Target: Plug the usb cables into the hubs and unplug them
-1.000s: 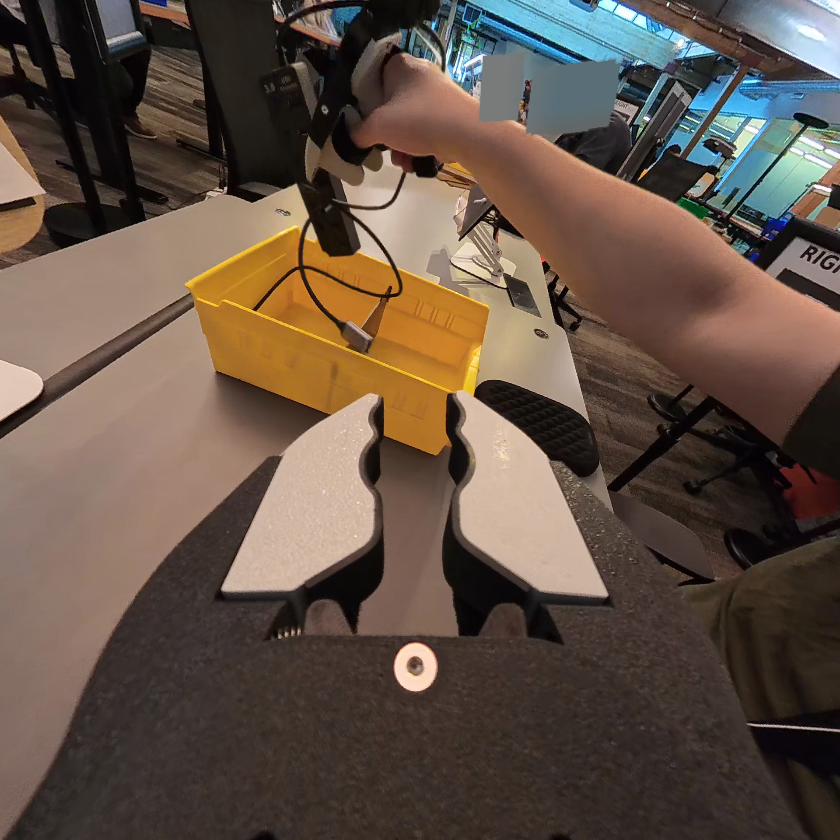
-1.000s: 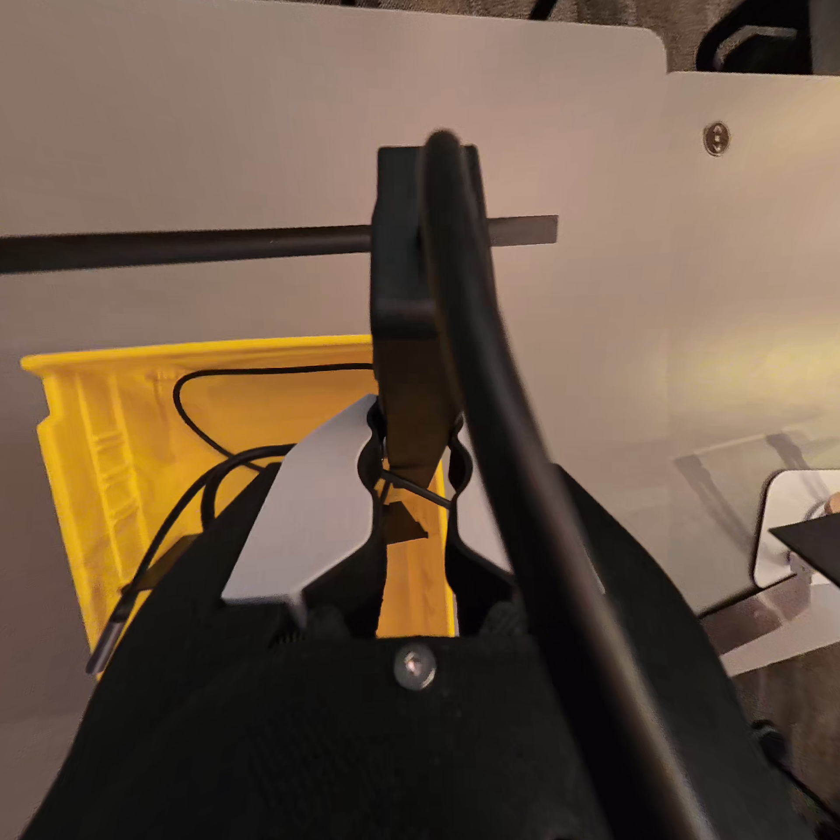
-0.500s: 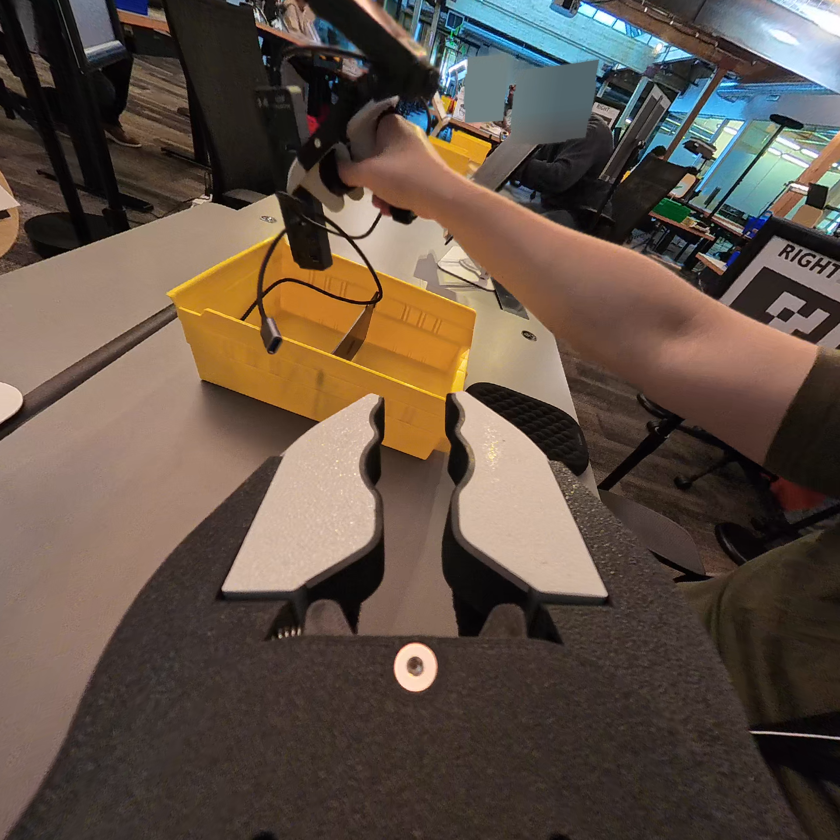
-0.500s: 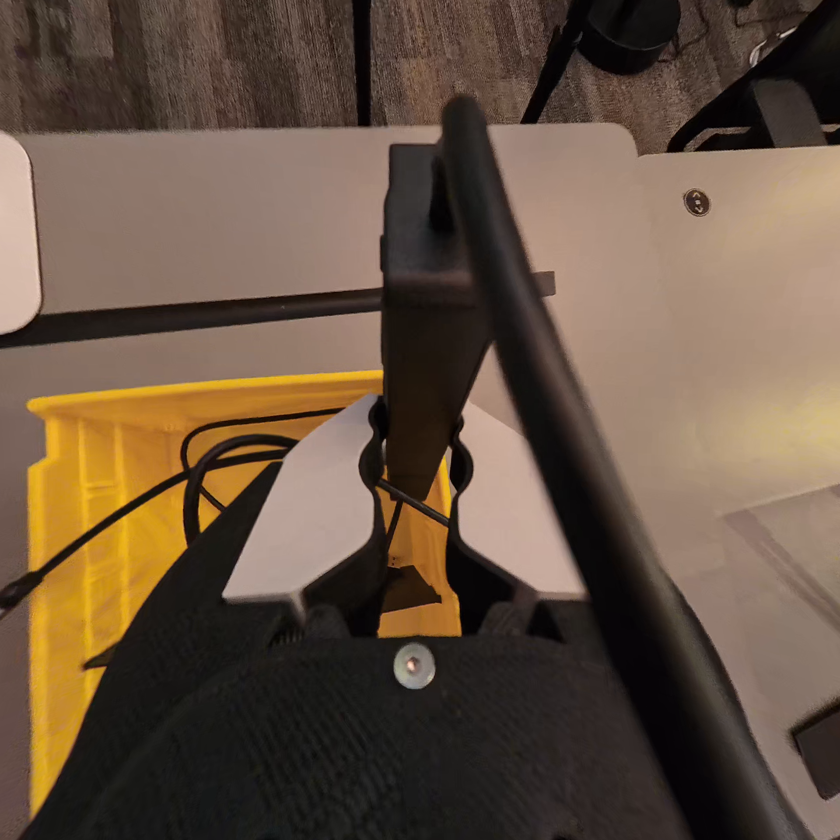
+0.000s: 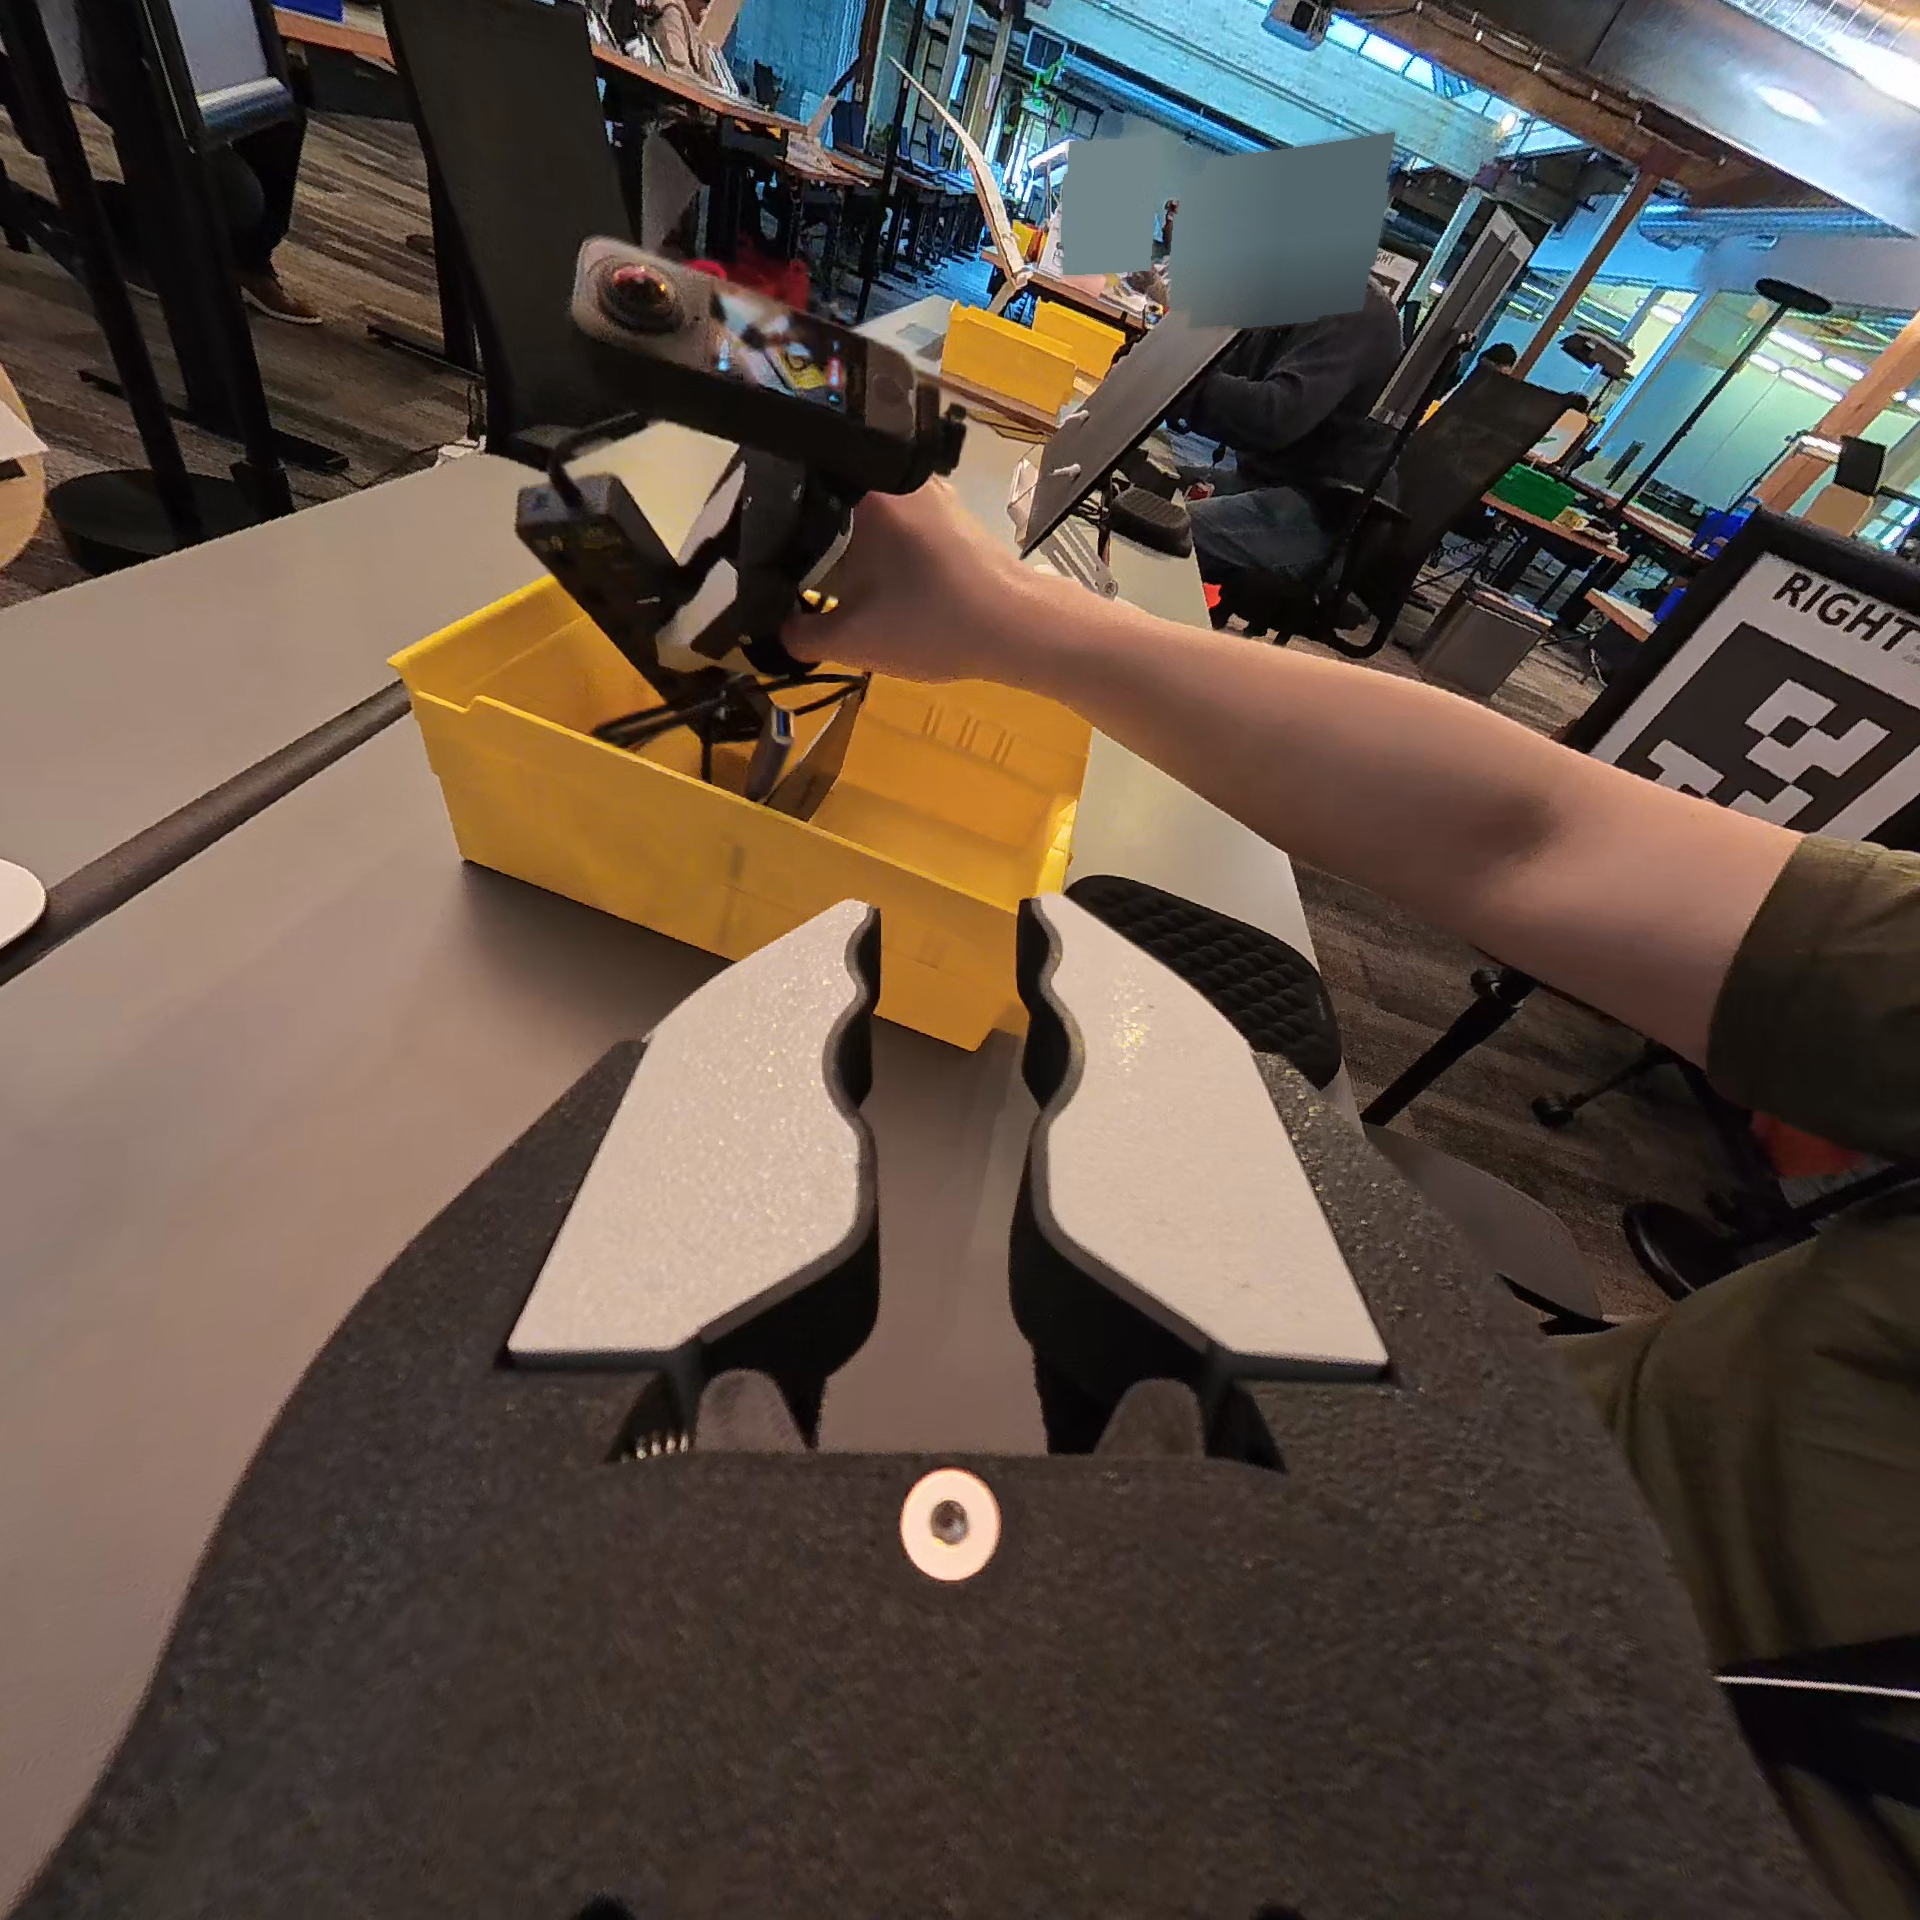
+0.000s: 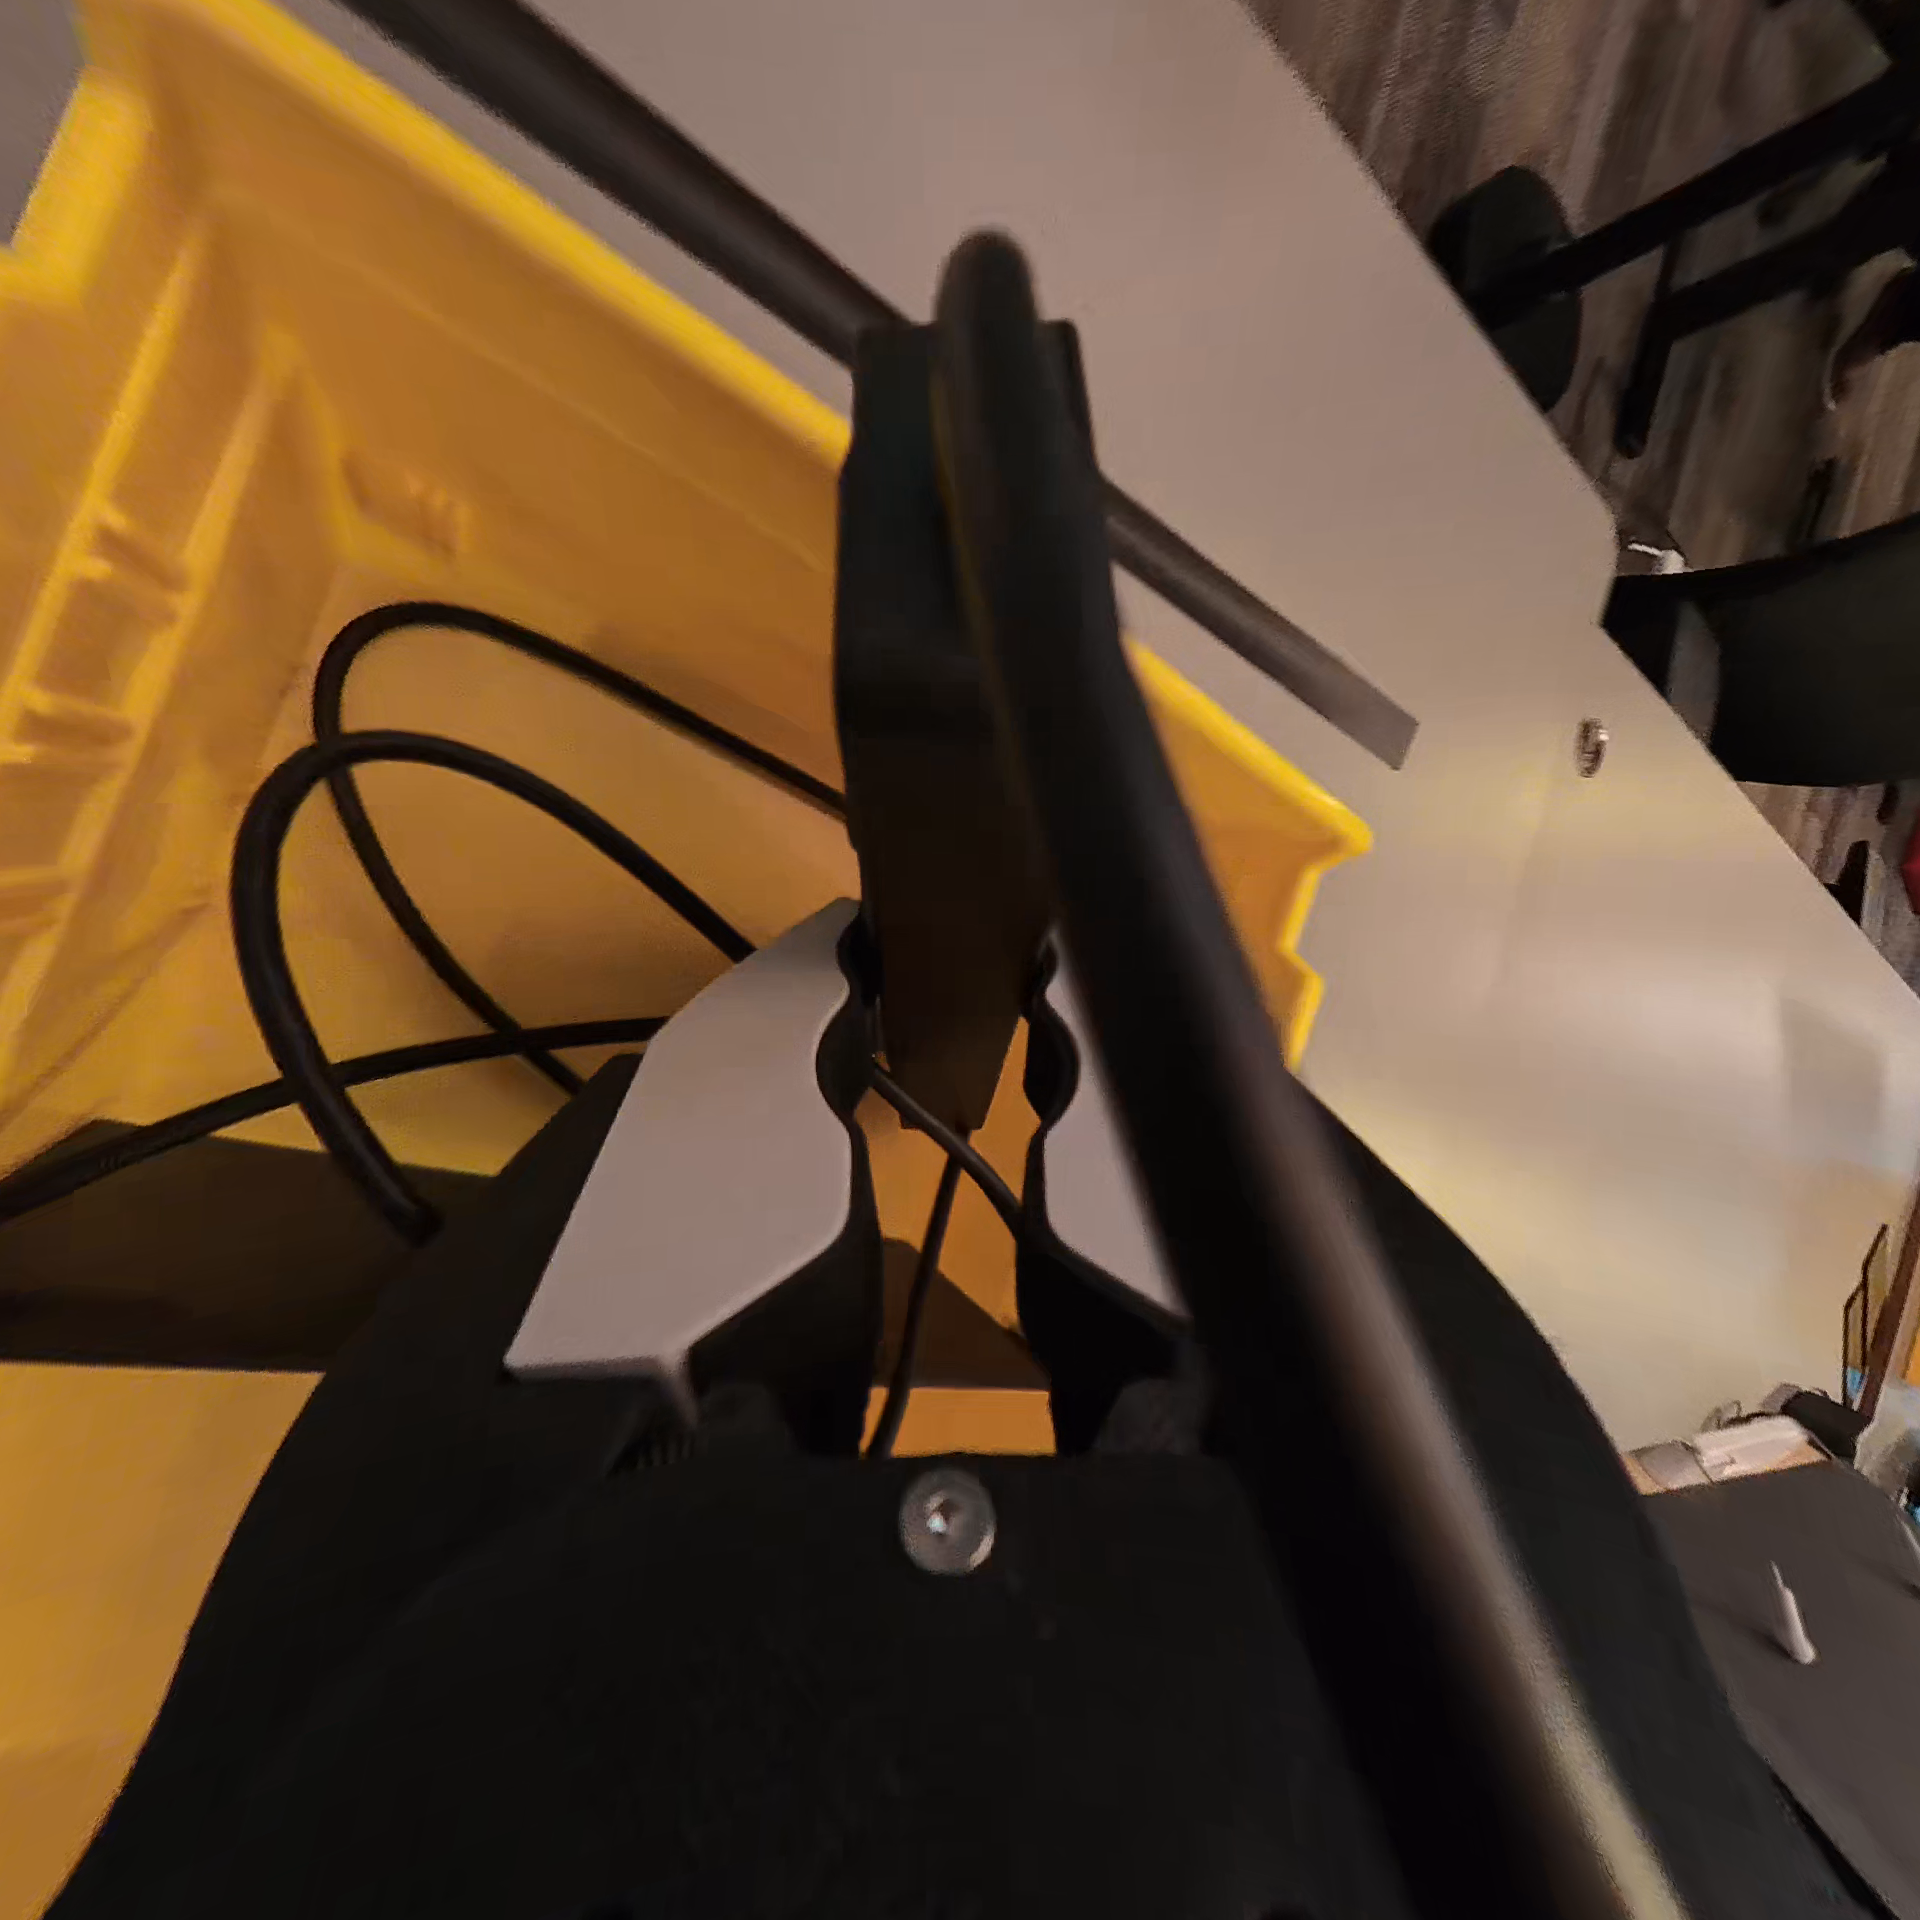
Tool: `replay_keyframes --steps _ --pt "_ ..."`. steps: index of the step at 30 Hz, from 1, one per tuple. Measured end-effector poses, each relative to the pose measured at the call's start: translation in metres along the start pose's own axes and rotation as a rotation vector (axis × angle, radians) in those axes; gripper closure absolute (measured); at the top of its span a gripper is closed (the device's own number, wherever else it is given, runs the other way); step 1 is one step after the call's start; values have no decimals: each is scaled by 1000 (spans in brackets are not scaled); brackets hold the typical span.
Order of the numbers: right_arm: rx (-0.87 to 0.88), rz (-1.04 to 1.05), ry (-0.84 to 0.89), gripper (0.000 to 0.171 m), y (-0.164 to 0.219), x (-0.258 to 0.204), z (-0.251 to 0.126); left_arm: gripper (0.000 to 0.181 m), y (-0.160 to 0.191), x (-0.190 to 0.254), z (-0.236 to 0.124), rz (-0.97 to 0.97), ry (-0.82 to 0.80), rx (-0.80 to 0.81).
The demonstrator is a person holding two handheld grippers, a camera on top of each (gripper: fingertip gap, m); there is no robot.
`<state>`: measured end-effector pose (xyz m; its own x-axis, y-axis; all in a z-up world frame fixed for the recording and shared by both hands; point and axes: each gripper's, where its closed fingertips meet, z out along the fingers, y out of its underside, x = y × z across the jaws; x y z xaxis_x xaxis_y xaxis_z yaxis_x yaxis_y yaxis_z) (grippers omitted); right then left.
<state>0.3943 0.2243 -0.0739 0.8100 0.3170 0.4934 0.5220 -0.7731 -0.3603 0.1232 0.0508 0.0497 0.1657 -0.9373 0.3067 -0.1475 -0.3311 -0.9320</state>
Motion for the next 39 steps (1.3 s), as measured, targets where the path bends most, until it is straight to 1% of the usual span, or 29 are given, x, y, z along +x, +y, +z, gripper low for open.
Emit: replay_keyframes --steps 2,6,8,12,13,14,16,19,22,23,25,29,31,33,36,39 --pt "-41 -65 -29 141 4 -12 4 157 1 0 1 1 -1 -6" --pt "-115 -305 -41 143 10 -29 8 157 3 0 2 -2 0 -14" --pt "-173 -377 -49 143 14 -34 10 157 3 0 2 -4 1 -14" --pt "-311 -395 -131 141 24 -42 18 157 3 1 3 -3 6 -20" --pt "-324 -393 -151 141 25 -43 21 157 4 2 4 0 6 -23" --pt "-336 -395 -174 136 26 -44 22 157 3 2 3 2 7 -24" --pt "-364 -399 -214 131 29 -46 21 157 3 3 3 5 9 -22" --pt "-361 -509 -273 124 30 -49 13 157 1 3 1 1 10 -18" --pt "-377 -618 -321 128 31 -46 -4 158 1 2 1 -9 14 -16" --pt "-378 -647 -353 141 30 -47 -12 158 2 2 2 -11 16 -20" --pt "-384 -676 -405 148 27 -49 -29 158 3 2 3 -9 16 -27" --pt "-505 -716 -465 147 36 -47 -57 158 5 2 5 -6 18 -35" --pt "-565 -721 -506 151 45 -49 -72 158 5 2 5 -8 19 -36" --pt "-566 -728 -562 152 48 -55 -83 158 5 2 5 -10 20 -36" --pt "-485 -724 -711 156 47 -75 -107 158 6 2 5 -14 22 -39" --pt "-495 -631 -981 157 56 -98 -142 158 7 2 6 -14 20 -44"
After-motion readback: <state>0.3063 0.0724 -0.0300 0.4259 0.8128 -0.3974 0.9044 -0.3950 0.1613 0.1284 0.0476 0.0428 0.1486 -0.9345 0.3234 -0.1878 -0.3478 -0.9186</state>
